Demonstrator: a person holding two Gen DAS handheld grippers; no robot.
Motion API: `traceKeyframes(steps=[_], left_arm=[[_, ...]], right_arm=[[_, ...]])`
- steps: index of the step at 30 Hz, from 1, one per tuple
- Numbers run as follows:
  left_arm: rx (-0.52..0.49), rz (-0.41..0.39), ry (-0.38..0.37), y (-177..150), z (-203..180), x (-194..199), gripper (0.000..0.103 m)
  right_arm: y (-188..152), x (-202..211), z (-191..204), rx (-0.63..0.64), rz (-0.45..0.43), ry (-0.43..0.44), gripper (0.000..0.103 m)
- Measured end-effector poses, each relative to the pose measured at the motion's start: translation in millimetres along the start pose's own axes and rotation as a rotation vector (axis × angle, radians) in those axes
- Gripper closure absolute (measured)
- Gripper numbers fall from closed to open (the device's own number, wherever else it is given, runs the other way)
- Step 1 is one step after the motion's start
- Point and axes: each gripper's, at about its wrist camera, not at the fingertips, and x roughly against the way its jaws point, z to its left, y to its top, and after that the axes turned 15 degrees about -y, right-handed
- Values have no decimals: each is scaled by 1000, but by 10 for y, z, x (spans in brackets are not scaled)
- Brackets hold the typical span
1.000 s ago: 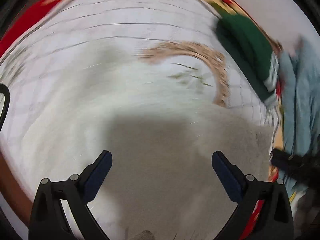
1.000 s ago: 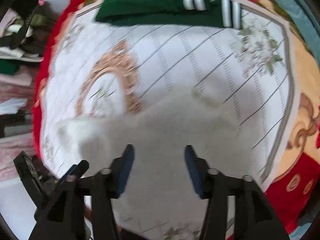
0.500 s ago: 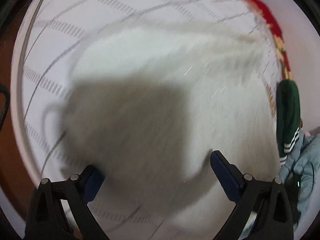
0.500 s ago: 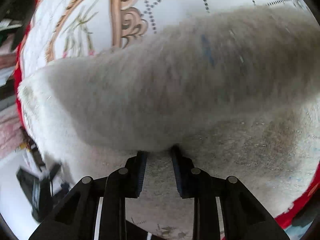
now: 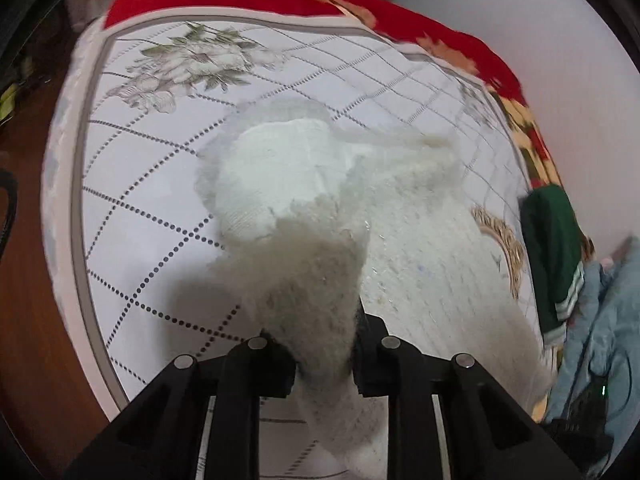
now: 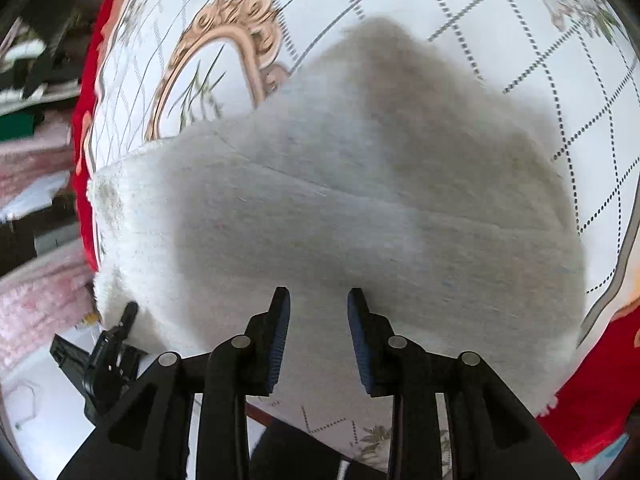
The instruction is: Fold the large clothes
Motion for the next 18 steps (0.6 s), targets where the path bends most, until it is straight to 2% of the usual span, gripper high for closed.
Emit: traceKeyframes(steps=[1, 2, 3, 4, 6, 7, 8, 10, 12, 13, 14, 18], left_arm=[[12, 40, -28, 1, 74, -113, 83], [35, 67, -57, -8, 164, -172, 78], [61, 80, -74, -9, 229, -253, 76], [87, 85, -113, -9, 280, -356, 69], [102, 70, -167, -16, 303, -447, 54], [100, 60, -187, -13, 279, -457, 42], [89, 46, -199, -22, 233, -477, 36], [41, 19, -167, -33, 103, -554, 36], [-2, -14, -137, -29, -28, -621, 37], [-12, -31, -113, -2, -55, -632, 61], [-20, -53, -79, 28, -87, -638, 84], [-59, -112, -70, 193, -183, -467, 87]], right_arm=[[-3, -23, 36, 24, 4, -27, 70], [47, -18, 84, 36, 5, -55, 70], [40, -55, 109, 34, 2, -91, 70], [23, -64, 123, 27, -1, -95, 70], [-12, -9, 164, 19, -18, -101, 70], [-39, 63, 170, 15, -38, -105, 70], [-75, 108, 161, 11, -48, -111, 70], [-146, 218, 19, -1, -72, -127, 70], [-202, 176, -95, -11, -64, -128, 70], [-337, 107, -140, -20, -58, -134, 70], [-309, 52, -169, -35, -50, -142, 70], [-326, 68, -390, -112, -50, -142, 70]])
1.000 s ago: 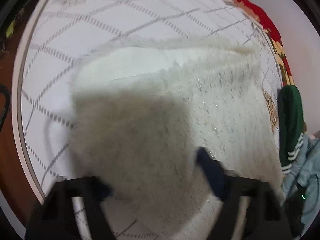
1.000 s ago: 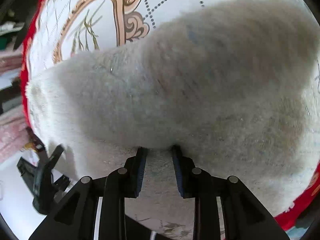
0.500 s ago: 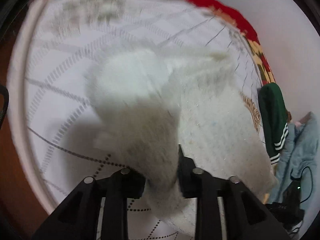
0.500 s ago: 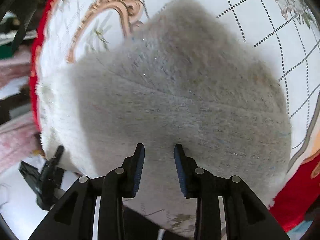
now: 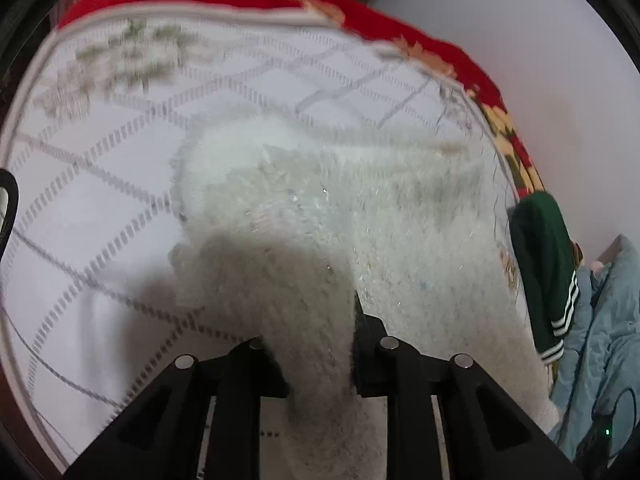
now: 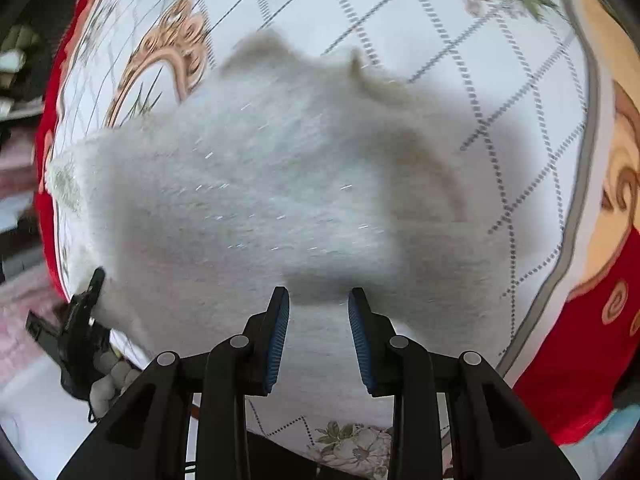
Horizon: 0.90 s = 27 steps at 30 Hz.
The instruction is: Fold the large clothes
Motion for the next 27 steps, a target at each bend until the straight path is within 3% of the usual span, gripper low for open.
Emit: traceKeyframes(steps=[5, 8, 10, 14, 18, 19, 21, 23, 25, 27], left_arm=[[-102, -71, 4, 295, -138, 330, 88], [-170, -103, 15, 458, -263, 540, 88], [-242, -121, 32, 503, -395, 661, 88], [-573, -166, 63, 367, -959, 873, 88], [-937, -122, 69, -80, -1424, 785, 88], [-997, -108, 72, -177, -1464, 752, 88], [-1155, -61, 69, -477, -1505, 651, 88], [-1225, -14, 54, -664, -1499, 578, 88], [-1283, 28, 34, -847, -1469, 526, 89], [-1364, 37, 18, -1052, -1449, 505, 89]], right_arm=[[-87, 126, -140, -26, -24, 82, 70], [-20, -109, 10, 44, 9, 116, 70], [34, -371, 170, 56, 35, 157, 76], [80, -666, 612, 72, 58, 293, 80], [131, -663, 1009, 197, 112, 405, 79], [122, -591, 1026, 215, 114, 430, 74], [73, -375, 840, 193, 61, 488, 42], [-33, -166, 491, 120, -28, 503, 26], [-169, -95, 102, 68, -89, 409, 22], [-279, -223, -151, 35, -74, 294, 22]])
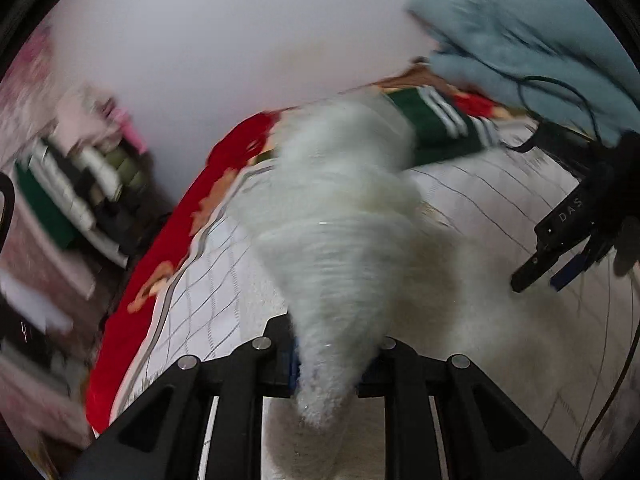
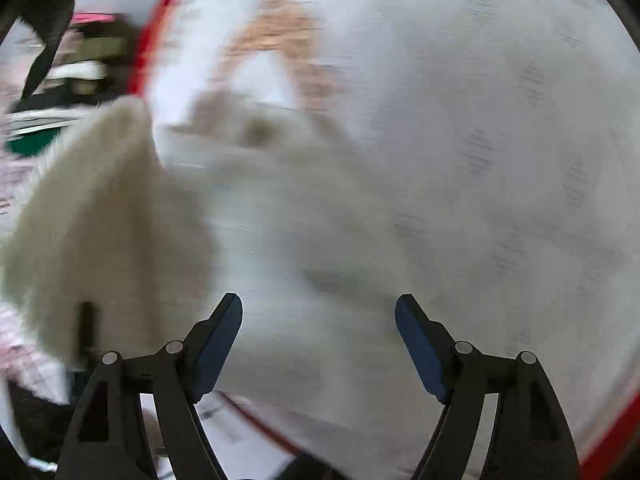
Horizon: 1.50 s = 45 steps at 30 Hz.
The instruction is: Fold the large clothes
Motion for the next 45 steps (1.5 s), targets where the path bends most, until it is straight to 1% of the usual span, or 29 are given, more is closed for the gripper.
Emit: traceKeyframes(steps=[2, 3, 4, 7, 8, 9, 11, 12, 14, 16, 19, 20, 22, 23, 26, 28, 29, 30, 31, 33, 35, 37, 38, 39, 40, 41, 42, 43, 45], left_arm=[[-72, -7, -13, -54, -164, -8, 89], [-100, -14, -20, -84, -229, -1, 89], [-129, -19, -35, -103, -295, 6, 89], [-191, -52, -69, -99, -449, 68, 89], [-231, -70, -78, -90, -512, 108, 89], [-291, -95, -92, -108, -627, 157, 89], [-390, -126, -125, -173, -825, 218, 89], [-438, -140, -150, -232, -936, 252, 89], [-495, -134, -195, -335, -1065, 254, 89], [-540, -92, -228, -455, -1158, 187, 89], [-571, -33, -224, -601, -1200, 66, 89], [-569, -13, -220, -618, -1171, 23, 89], [-554, 16, -206, -609, -1080, -36, 89], [-540, 27, -204, -589, -1031, -51, 89], [-533, 35, -200, -503, -964, -68, 88], [-538, 37, -202, -453, -973, -54, 88], [-536, 38, -199, -443, -981, -50, 88], [-526, 42, -195, -413, -986, -43, 88], [-516, 45, -189, -486, -965, -8, 87], [-493, 52, -176, -439, -974, 23, 85], [-465, 67, -178, -432, -979, 14, 80], [-435, 83, -176, -405, -942, 28, 80], [-416, 85, -172, -365, -908, 48, 78], [-382, 97, -168, -324, -854, 80, 75], [-354, 112, -175, -288, -829, 88, 67], [-324, 122, -183, -264, -778, 124, 49], [-297, 128, -189, -236, -721, 157, 36], [-252, 130, -190, -200, -650, 229, 16], [-192, 135, -190, -154, -555, 367, 15]], right_arm=[[-75, -190, -183, -22, 56, -3, 22], [-114, -323, -266, -39, 90, 38, 26], [-152, -457, -321, -55, 107, 87, 27], [-166, -511, -260, -33, 54, 104, 27], [-241, -574, -115, -29, 49, 113, 31], [-257, -585, -70, -23, 47, 131, 35], [-355, -683, 94, -22, 46, 132, 35], [-373, -678, 81, -23, 43, 129, 35], [-383, -691, 67, -43, 45, 146, 35], [-390, -698, 41, -39, 48, 150, 36], [-393, -693, 70, 2, 66, 126, 36], [-334, -697, 73, 8, 75, 122, 36], [-331, -651, 55, -6, 107, 106, 36], [-333, -587, -12, -33, 106, 92, 36], [-383, -273, -301, -142, 53, 82, 35], [-483, 71, -497, -230, -31, 144, 32], [-499, 154, -504, -239, -51, 174, 27], [-498, 271, -465, -238, -81, 232, 22], [-465, 307, -377, -219, -85, 274, 20], [-346, 261, -94, -145, -67, 354, 19], [-205, 138, 305, -46, -35, 365, 19], [-50, 33, 621, 42, -1, 386, 19], [24, 13, 722, 79, 23, 392, 20], [32, -60, 915, 131, 31, 342, 33], [46, -116, 1041, 154, 12, 307, 48], [33, -133, 1113, 180, -3, 296, 61], [9, -104, 1161, 191, -21, 279, 65], [-38, -43, 1176, 191, -44, 273, 67], [-93, 8, 1180, 167, -73, 273, 70]])
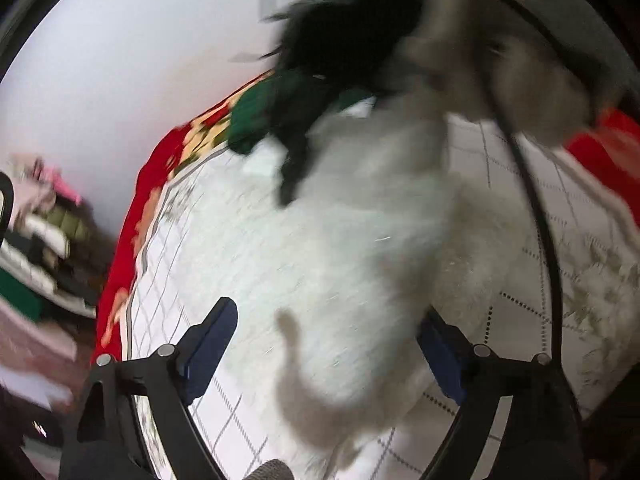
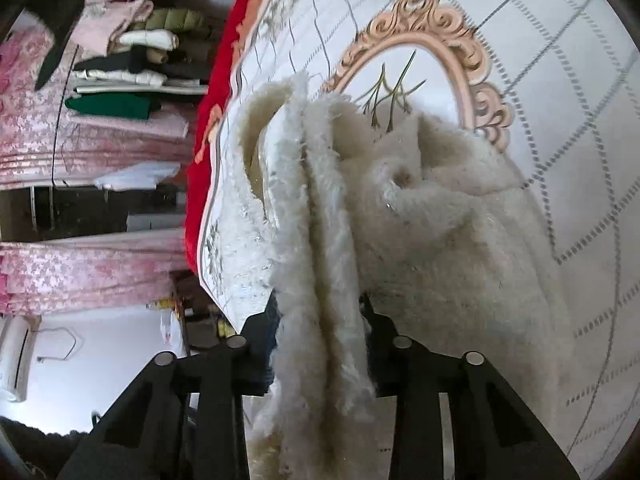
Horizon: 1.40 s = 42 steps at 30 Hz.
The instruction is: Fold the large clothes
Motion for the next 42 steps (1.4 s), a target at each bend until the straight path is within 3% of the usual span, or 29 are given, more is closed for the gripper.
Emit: traceKeyframes(steps=[4, 5, 6, 9, 12, 15, 17, 19, 22, 23, 24, 25, 26, 28, 33, 37, 42], left_arm=[[138, 16, -33, -49, 120, 233, 15], [176, 18, -40, -51, 151, 269, 15], [216, 15, -46, -45, 202, 321, 15], [371, -4, -72, -55, 376, 461, 15], [464, -25, -112, -65, 603, 490, 15], [538, -22, -127, -107, 740, 505, 15], [624, -17, -135, -169, 938, 438, 15], [700, 10, -117, -200, 1100, 333, 15], [791, 19, -87, -224, 1303, 232, 15], [806, 14, -83, -216, 1347, 202, 15], [816, 15, -68, -198, 1386, 170, 15], [822, 8, -56, -192, 1408, 154, 15], [829, 4, -47, -178, 1436, 129, 15], [865, 15, -33, -170, 1497, 71, 15], [980, 2, -63, -134, 1674, 74, 15], [963, 7, -66, -12, 1682, 12, 15], [945, 75, -86, 102, 1625, -418, 15]], right_arm=[[-299, 327, -121, -100, -67, 46, 75], [-362, 415, -131, -118, -83, 62, 82], [-441, 508, -129, -122, -102, 74, 83], [-629, 759, -101, -111, -134, 39, 88], [-860, 877, -261, -137, -99, 1, 88], [-852, 638, -476, -145, 12, -58, 88], [-848, 487, -503, -89, 84, -172, 88], [-844, 433, -476, -58, 137, -222, 82], [-764, 652, -432, -90, 35, -109, 78], [-726, 716, -429, -109, 4, -58, 65], [-674, 743, -427, -128, -18, -18, 40], [-629, 734, -418, -138, -24, -18, 29], [-565, 661, -389, -135, -12, -26, 25], [-511, 484, -376, -147, 30, -3, 90], [-807, 786, -306, -187, -47, 49, 91], [-1241, 1052, -435, -247, -79, -14, 91], [-1368, 699, -1008, -432, -42, -139, 91]])
